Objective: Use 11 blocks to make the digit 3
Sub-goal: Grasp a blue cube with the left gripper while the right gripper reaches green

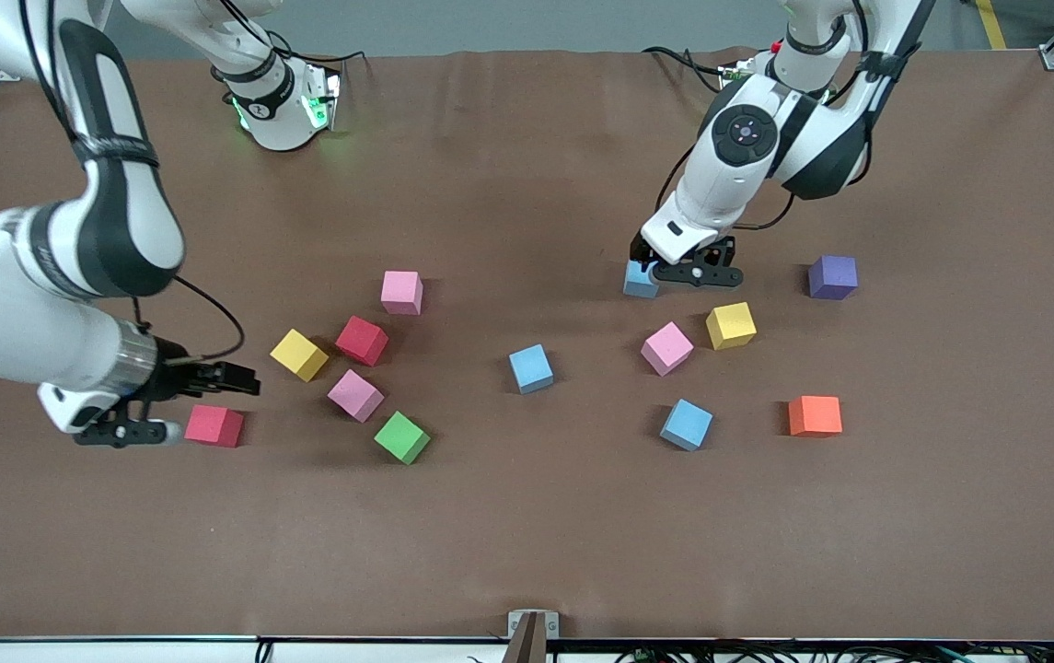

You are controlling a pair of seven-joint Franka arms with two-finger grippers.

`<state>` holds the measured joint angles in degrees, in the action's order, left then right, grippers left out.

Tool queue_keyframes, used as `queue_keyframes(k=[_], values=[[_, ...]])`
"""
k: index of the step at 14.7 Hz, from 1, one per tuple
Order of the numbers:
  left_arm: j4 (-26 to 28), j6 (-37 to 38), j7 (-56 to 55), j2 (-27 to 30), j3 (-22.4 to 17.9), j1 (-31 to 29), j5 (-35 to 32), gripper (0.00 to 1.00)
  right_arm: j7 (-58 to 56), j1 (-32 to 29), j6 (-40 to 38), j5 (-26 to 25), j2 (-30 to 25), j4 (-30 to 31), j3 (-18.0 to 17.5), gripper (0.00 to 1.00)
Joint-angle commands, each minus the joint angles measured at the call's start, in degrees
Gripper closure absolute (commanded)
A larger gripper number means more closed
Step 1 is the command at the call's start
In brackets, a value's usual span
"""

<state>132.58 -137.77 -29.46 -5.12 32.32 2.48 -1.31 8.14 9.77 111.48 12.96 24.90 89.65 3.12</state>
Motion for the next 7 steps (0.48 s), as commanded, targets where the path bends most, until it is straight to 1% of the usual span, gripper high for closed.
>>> queue_keyframes(k=[1,2,3,5,7], values=[[3.2,-5.6,-3.7,-2.4,0.4,0.5,-1.7,0.0,15.0,4.0,1.3,0.6,2.7,-0.8,0.6,0.0],[3.1,-5.8,-5.9,-3.8,0.4,2.2,-1.8,0.0,19.1,5.7,2.8,0.5,3.6,-0.8,0.7,0.0],[3.1,-6.3,-8.4,-5.2,0.2,3.5,-3.5,0.0,23.7,8.1,3.8,-0.6,4.3,-0.8,0.7,0.0],[2.8,-6.8,-14.5,-8.1,0.3,3.5,-8.8,0.0,32.7,10.9,4.2,-4.7,5.9,-1.1,0.7,0.0],[2.8,-8.6,-19.6,-10.5,0.4,3.9,-14.3,0.0,40.6,11.9,5.2,-5.6,9.6,-5.1,0.7,0.0]])
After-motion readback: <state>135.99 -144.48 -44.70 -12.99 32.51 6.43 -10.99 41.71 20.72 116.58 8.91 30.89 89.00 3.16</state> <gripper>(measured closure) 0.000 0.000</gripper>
